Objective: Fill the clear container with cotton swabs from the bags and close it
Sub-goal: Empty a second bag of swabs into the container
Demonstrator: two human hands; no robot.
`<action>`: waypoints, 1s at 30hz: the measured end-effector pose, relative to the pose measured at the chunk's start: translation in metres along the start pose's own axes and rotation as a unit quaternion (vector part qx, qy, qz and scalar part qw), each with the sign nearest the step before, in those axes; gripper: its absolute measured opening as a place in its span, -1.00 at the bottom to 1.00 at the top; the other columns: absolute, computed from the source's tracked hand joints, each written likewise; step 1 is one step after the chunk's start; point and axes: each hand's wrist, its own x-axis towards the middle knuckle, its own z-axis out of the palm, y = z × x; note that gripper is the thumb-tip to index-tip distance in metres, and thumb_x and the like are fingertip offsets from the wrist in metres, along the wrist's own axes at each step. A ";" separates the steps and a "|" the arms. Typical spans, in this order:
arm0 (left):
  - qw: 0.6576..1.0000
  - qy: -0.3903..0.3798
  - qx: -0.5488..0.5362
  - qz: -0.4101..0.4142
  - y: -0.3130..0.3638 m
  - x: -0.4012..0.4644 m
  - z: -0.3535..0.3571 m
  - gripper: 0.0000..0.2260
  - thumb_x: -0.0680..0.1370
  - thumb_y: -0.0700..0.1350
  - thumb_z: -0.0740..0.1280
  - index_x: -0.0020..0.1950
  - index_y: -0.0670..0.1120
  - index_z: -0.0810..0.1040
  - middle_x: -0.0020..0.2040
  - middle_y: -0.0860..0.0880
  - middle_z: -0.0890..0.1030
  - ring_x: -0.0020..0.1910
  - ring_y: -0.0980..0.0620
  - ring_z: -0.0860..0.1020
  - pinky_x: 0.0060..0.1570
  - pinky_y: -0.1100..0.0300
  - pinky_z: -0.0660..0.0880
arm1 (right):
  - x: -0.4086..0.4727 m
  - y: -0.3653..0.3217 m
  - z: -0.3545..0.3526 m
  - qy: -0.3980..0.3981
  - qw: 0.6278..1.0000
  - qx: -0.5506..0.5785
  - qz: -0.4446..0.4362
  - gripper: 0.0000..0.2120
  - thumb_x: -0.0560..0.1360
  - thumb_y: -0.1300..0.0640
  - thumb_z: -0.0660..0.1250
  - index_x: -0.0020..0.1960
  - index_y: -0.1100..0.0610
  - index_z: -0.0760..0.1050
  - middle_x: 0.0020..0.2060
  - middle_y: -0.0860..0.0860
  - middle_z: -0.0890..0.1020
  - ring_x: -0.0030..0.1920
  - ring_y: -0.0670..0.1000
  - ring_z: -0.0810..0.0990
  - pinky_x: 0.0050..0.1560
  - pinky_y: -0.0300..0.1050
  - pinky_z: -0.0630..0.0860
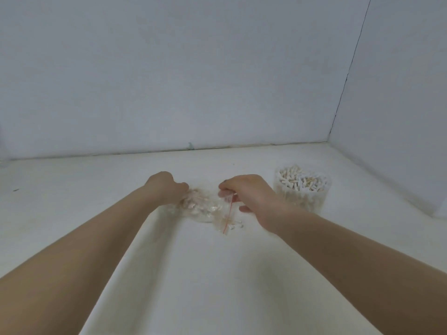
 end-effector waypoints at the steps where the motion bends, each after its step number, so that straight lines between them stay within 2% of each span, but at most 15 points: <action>1: 1.000 -0.002 -0.003 0.007 0.003 0.000 0.001 -0.64 0.63 -0.04 0.29 -0.31 -0.16 0.33 -0.30 -0.07 0.39 -0.31 -0.04 0.36 -0.38 0.15 0.23 | -0.001 -0.001 -0.007 0.002 1.000 0.010 -0.002 -0.80 0.51 0.11 0.36 0.03 0.21 0.66 -0.10 0.00 0.75 -0.15 -0.06 0.63 -0.05 -0.13 0.44; 3: 1.000 -0.009 0.006 0.026 0.008 -0.001 0.005 -0.68 0.63 -0.06 0.28 -0.26 -0.18 0.40 -0.29 -0.06 0.41 -0.29 -0.04 0.40 -0.34 0.17 0.28 | -0.001 -0.004 -0.018 -0.009 1.000 0.024 -0.011 -0.76 0.51 0.10 0.36 0.10 0.20 0.64 -0.07 0.03 0.75 -0.18 -0.05 0.68 0.06 0.00 0.43; 5: 0.999 -0.020 -0.010 0.040 0.013 0.000 0.010 -0.79 0.65 -0.06 0.25 -0.08 -0.17 0.52 -0.20 -0.02 0.50 -0.10 -0.08 0.48 -0.15 0.16 0.37 | -0.002 -0.011 -0.026 -0.020 0.999 0.024 -0.026 -0.75 0.52 0.11 0.35 0.12 0.21 0.63 -0.03 0.06 0.74 -0.20 -0.03 0.69 0.09 0.03 0.44; 7: 0.998 -0.026 -0.049 0.041 0.014 0.001 0.016 -0.84 0.66 -0.07 0.23 0.01 -0.13 0.52 -0.14 0.01 0.52 -0.03 -0.08 0.49 -0.07 0.14 0.37 | -0.003 -0.020 -0.031 -0.030 0.999 0.006 -0.041 -0.74 0.53 0.11 0.34 0.14 0.22 0.62 -0.02 0.06 0.74 -0.21 -0.02 0.70 0.10 0.02 0.45; 10: 0.991 -0.022 -0.122 0.040 0.013 0.001 0.021 -0.87 0.65 -0.12 0.19 -0.04 -0.10 0.48 -0.11 -0.06 0.53 -0.15 -0.07 0.45 -0.16 0.12 0.37 | -0.002 -0.039 -0.035 -0.034 0.997 -0.029 -0.066 -0.77 0.53 0.12 0.34 0.13 0.19 0.62 -0.04 0.03 0.74 -0.26 -0.04 0.70 0.04 -0.03 0.45; 13: 0.977 -0.037 -0.208 0.034 0.016 -0.005 0.021 -0.87 0.65 -0.14 0.16 -0.08 -0.08 0.41 -0.12 -0.10 0.50 -0.18 -0.09 0.43 -0.16 0.09 0.39 | 0.001 -0.058 -0.038 -0.028 0.994 -0.056 -0.091 -0.77 0.53 0.13 0.33 0.13 0.19 0.62 -0.07 0.02 0.75 -0.29 -0.04 0.70 0.00 -0.06 0.45; 18: 0.948 -0.091 -0.305 0.012 0.029 -0.015 0.007 -0.88 0.66 -0.05 0.09 0.05 -0.04 0.39 0.00 -0.18 0.55 -0.18 -0.14 0.50 -0.08 -0.04 0.54 | 0.000 -0.086 -0.051 -0.023 0.988 -0.071 -0.132 -0.77 0.54 0.12 0.32 0.11 0.21 0.62 -0.07 0.05 0.75 -0.25 0.01 0.71 0.23 0.03 0.53; 20: 0.938 -0.090 -0.334 0.002 0.039 -0.018 0.001 -0.87 0.69 -0.03 0.07 0.11 -0.03 0.37 0.01 -0.21 0.53 -0.20 -0.15 0.51 0.02 -0.14 0.62 | 0.000 -0.093 -0.059 -0.020 0.987 -0.073 -0.143 -0.76 0.55 0.10 0.30 0.11 0.21 0.63 -0.06 0.05 0.75 -0.24 0.00 0.71 0.26 0.03 0.52; 22: 0.928 -0.085 -0.362 -0.001 0.052 -0.019 -0.007 -0.87 0.70 -0.04 0.05 0.14 -0.02 0.35 -0.03 -0.20 0.49 -0.25 -0.12 0.50 0.04 -0.18 0.65 | 0.001 -0.096 -0.071 -0.011 0.986 -0.067 -0.153 -0.74 0.57 0.08 0.29 0.10 0.21 0.64 -0.06 0.04 0.75 -0.23 -0.01 0.71 0.24 0.03 0.53; 25: 0.925 -0.057 -0.375 0.029 0.070 -0.016 -0.015 -0.89 0.70 -0.04 0.08 0.07 0.01 0.36 0.01 -0.17 0.42 -0.22 -0.08 0.47 -0.17 -0.01 0.66 | 0.004 -0.094 -0.092 0.014 0.986 -0.046 -0.162 -0.74 0.58 0.05 0.28 0.04 0.20 0.65 -0.08 0.03 0.76 -0.20 -0.02 0.70 0.16 -0.03 0.55; 28: 0.916 -0.017 -0.395 0.070 0.095 -0.012 -0.019 -0.93 0.70 -0.05 0.13 0.06 0.03 0.37 -0.14 -0.08 0.42 -0.42 0.04 0.48 -0.08 0.07 0.60 | 0.009 -0.082 -0.115 0.059 0.985 -0.013 -0.161 -0.75 0.58 0.06 0.28 -0.04 0.18 0.66 -0.09 0.06 0.76 -0.14 0.00 0.67 0.20 0.00 0.56; 30: 0.910 -0.008 -0.401 0.100 0.115 -0.012 -0.021 -0.94 0.69 -0.05 0.19 0.02 0.05 0.39 -0.18 -0.04 0.45 -0.40 0.06 0.48 -0.09 0.11 0.56 | 0.011 -0.067 -0.129 0.097 0.984 0.022 -0.148 -0.77 0.58 0.08 0.28 -0.04 0.20 0.65 -0.07 0.09 0.75 -0.13 0.01 0.67 0.22 0.02 0.55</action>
